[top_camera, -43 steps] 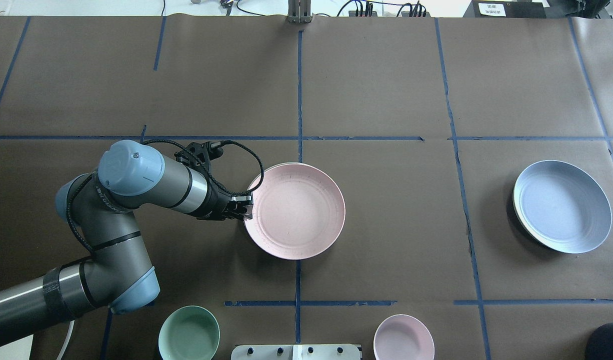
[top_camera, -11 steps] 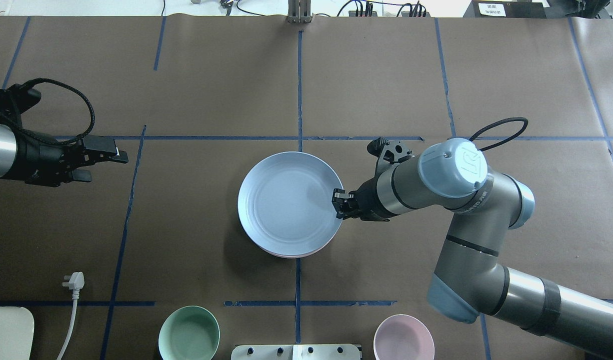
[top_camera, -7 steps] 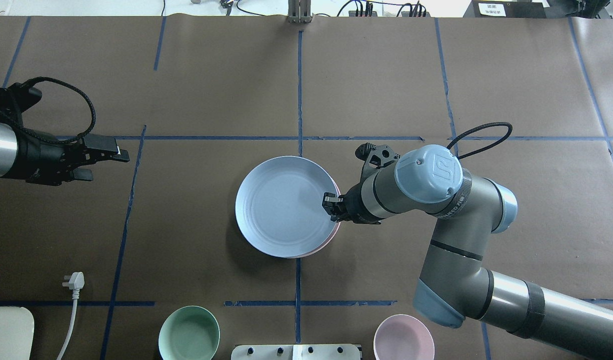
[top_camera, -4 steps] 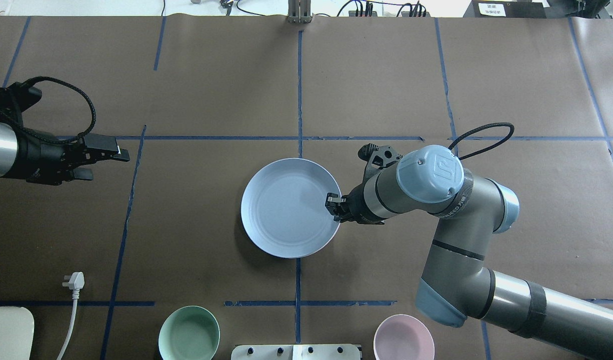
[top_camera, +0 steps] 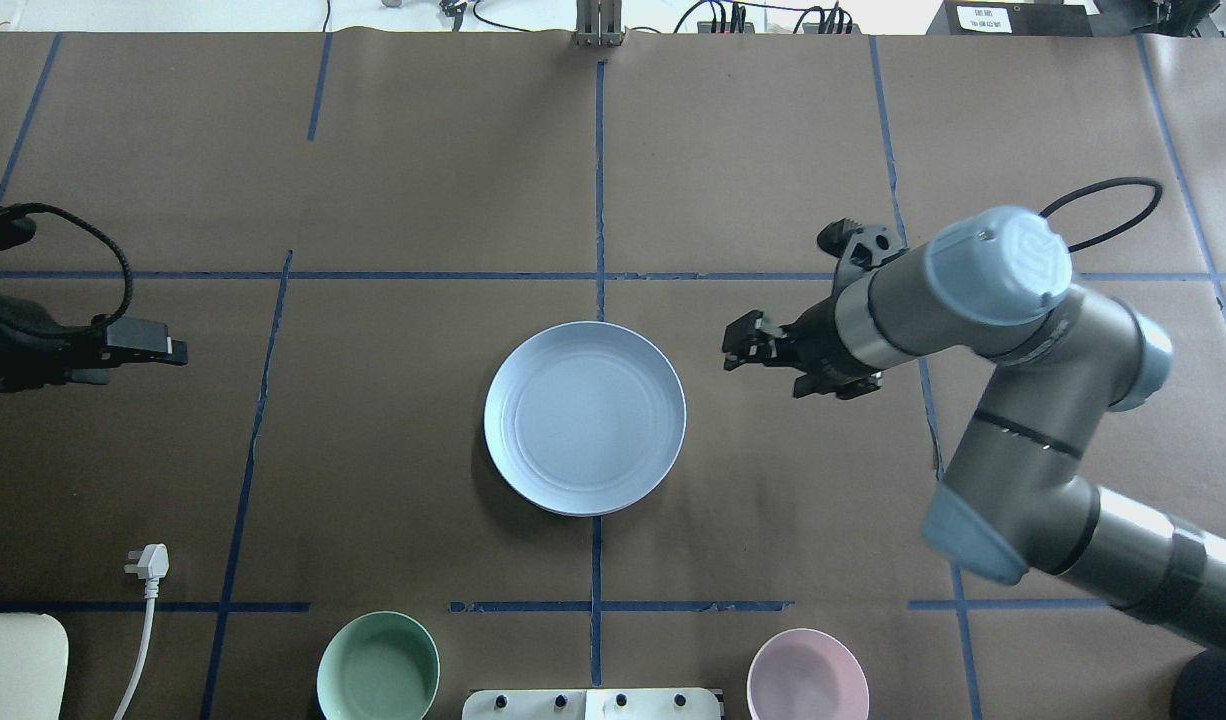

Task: Stack three plates with pink and blue
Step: 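Open the right gripper and withdraw the right arm from the stack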

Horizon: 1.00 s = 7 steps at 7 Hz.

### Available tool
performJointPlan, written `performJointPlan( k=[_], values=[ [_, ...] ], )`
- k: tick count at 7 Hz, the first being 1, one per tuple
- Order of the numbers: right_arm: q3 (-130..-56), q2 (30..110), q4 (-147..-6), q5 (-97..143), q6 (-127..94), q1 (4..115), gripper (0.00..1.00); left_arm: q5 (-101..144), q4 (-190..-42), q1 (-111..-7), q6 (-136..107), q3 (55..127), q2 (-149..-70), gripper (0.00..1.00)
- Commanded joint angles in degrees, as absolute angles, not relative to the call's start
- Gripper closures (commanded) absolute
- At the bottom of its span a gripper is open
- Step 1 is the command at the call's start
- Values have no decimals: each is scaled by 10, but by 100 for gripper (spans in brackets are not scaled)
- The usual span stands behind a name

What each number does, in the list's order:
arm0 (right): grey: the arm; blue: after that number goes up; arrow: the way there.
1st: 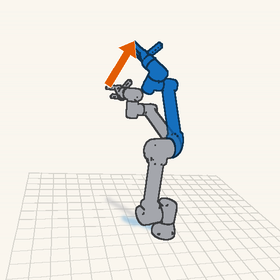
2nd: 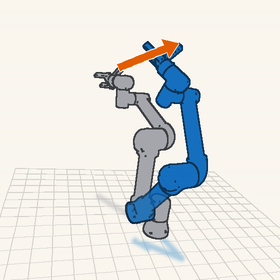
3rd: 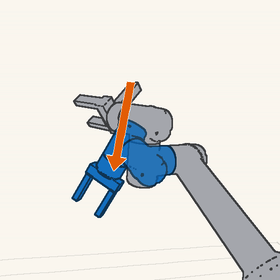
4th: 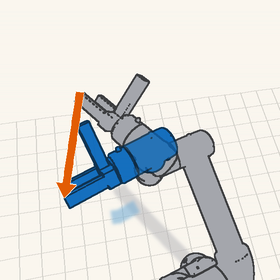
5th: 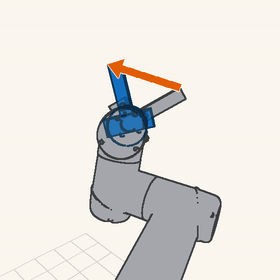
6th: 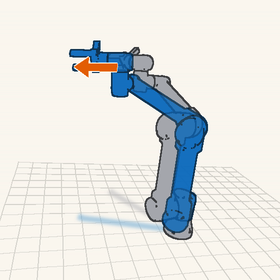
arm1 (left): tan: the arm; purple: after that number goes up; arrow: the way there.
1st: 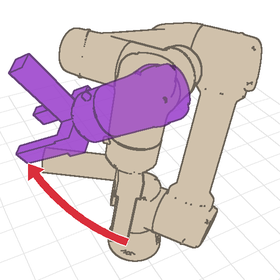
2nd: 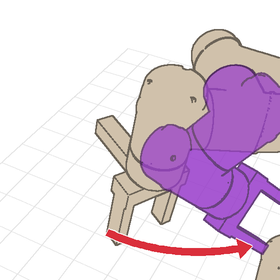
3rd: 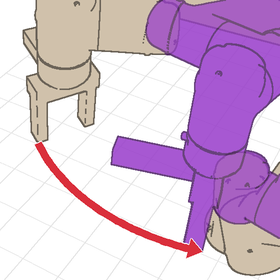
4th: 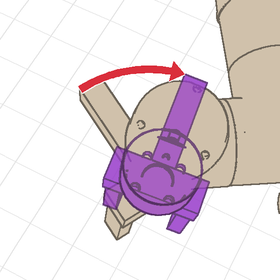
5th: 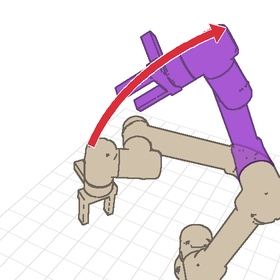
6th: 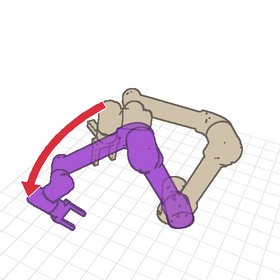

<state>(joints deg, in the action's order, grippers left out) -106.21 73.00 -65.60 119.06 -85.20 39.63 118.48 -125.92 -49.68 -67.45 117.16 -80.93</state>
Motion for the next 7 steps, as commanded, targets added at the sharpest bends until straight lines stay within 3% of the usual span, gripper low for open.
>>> performJointPlan(
  k=[1, 4, 7],
  values=[
    [-1071, 820, -656, 1303, -682, 542, 0, 1242, -1254, -587, -479, 1152, -747, 0],
    [-1058, 938, -675, 1367, -352, 718, 0, 1393, -1206, -835, -110, 1022, -744, 0],
    [-1049, 940, -916, 1361, 19, 852, 0, 1343, -967, -890, 30, 1031, -808, 0]
  ],
)
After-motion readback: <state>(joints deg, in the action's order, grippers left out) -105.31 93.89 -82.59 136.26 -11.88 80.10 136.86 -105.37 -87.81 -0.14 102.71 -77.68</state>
